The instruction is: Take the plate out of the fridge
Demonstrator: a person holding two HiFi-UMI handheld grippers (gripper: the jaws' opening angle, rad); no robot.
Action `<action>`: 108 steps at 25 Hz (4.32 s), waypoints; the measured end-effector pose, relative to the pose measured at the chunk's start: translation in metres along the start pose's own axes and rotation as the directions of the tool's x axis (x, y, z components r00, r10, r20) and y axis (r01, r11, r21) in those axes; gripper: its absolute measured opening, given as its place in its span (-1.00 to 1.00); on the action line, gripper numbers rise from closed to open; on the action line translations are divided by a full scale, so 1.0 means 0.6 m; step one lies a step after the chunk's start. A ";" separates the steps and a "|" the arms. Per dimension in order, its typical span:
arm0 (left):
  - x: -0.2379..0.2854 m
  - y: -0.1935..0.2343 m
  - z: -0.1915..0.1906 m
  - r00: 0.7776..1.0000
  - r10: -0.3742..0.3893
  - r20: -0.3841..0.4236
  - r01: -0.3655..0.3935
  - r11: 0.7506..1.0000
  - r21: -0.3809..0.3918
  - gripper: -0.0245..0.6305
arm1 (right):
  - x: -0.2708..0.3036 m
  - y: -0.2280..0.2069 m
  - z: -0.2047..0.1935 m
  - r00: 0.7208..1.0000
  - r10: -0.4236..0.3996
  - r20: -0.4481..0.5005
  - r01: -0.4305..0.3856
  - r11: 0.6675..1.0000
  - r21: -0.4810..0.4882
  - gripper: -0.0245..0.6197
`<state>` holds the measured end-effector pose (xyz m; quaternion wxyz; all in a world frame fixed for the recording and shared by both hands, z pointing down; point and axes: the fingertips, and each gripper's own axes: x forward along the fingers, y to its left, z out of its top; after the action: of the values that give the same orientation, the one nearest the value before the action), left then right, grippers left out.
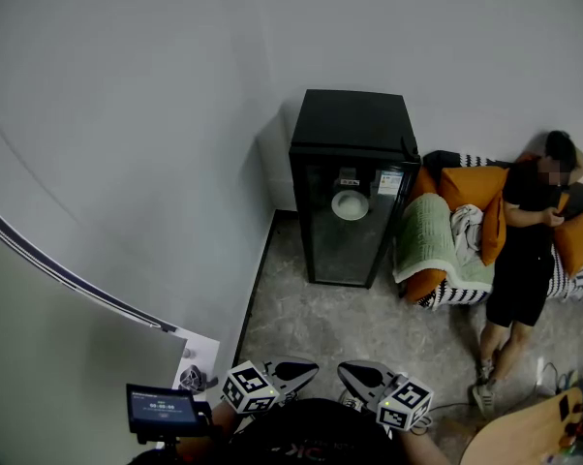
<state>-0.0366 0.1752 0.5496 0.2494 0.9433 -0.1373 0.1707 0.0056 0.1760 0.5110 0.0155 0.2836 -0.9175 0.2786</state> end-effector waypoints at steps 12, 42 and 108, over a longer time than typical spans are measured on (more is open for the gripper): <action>0.041 0.021 0.011 0.995 0.096 0.033 -0.095 0.995 -0.038 -0.91 | -0.062 -0.048 0.015 0.999 0.016 0.044 -0.017 1.000 0.013 -0.92; 0.056 0.400 0.157 0.915 0.399 0.067 -0.381 0.905 -0.189 -0.91 | -0.141 -0.199 0.083 0.973 -0.135 0.187 0.114 0.986 0.120 -0.88; 0.154 0.844 0.311 0.927 0.350 -0.135 -0.324 0.928 0.185 -0.62 | -0.015 -0.251 0.113 0.837 -0.507 0.208 0.442 0.849 0.290 -0.88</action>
<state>-0.0798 -0.3615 0.6480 0.1506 0.9049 -0.2623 0.2995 0.1017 0.0422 0.5278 -0.0767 0.5391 -0.7719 0.3280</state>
